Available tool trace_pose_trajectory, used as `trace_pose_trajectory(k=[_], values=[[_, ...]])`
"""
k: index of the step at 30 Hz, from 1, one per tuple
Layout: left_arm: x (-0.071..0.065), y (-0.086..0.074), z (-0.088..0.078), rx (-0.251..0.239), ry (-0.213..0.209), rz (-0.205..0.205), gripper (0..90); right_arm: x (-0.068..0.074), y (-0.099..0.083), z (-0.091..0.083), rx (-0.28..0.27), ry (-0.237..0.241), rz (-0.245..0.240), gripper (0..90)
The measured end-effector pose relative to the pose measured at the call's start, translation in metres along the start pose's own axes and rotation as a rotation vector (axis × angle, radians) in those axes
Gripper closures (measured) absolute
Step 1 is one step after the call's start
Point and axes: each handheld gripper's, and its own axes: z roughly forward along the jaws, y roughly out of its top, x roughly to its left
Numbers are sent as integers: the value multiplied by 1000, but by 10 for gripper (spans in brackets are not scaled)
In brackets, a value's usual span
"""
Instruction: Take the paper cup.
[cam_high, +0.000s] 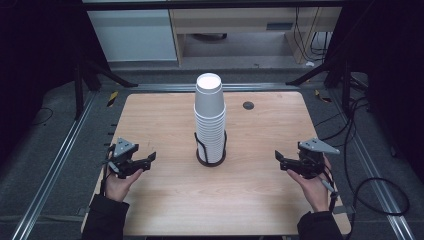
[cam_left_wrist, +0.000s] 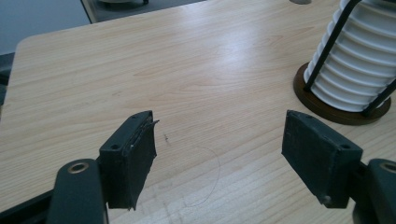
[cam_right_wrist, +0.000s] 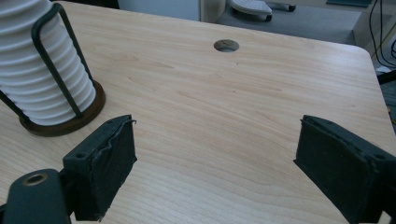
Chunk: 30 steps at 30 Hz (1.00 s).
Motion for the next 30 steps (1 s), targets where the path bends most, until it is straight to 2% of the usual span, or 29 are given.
trace_pose_trajectory(k=[3, 5, 6, 9, 10, 12, 14, 17, 20, 26, 30], values=[[-1, 0, 0, 7, 4, 4, 238, 5, 4, 0, -2, 24, -16, 118], [-1, 0, 0, 14, -7, 0, 230, 8, 6, -1, -9, 29, -28, 118], [-1, -1, 1, 9, -25, -6, 225, 12, 9, -1, -14, 58, -23, 116], [-2, -2, 2, 10, -33, -3, 218, 17, 13, -2, -25, 78, -24, 114], [-3, -2, 2, 14, -37, 0, 206, 22, 19, -3, -31, 86, -48, 109], [-4, -2, 3, 20, -43, 1, 203, 24, 22, -4, -35, 91, -53, 106], [-6, -3, 4, 21, -56, 1, 198, 31, 35, -6, -72, 118, -56, 106], [-8, -3, 5, 25, -57, 22, 188, 38, 46, -8, -92, 150, -66, 101], [-8, -3, 6, 28, -66, 24, 182, 45, 57, -10, -112, 157, -89, 99], [-8, -4, 7, 34, -72, 27, 177, 52, 79, -10, -158, 178, -88, 98], [-8, -5, 9, 41, -80, 31, 173, 60, 100, -12, -189, 180, -121, 96]])
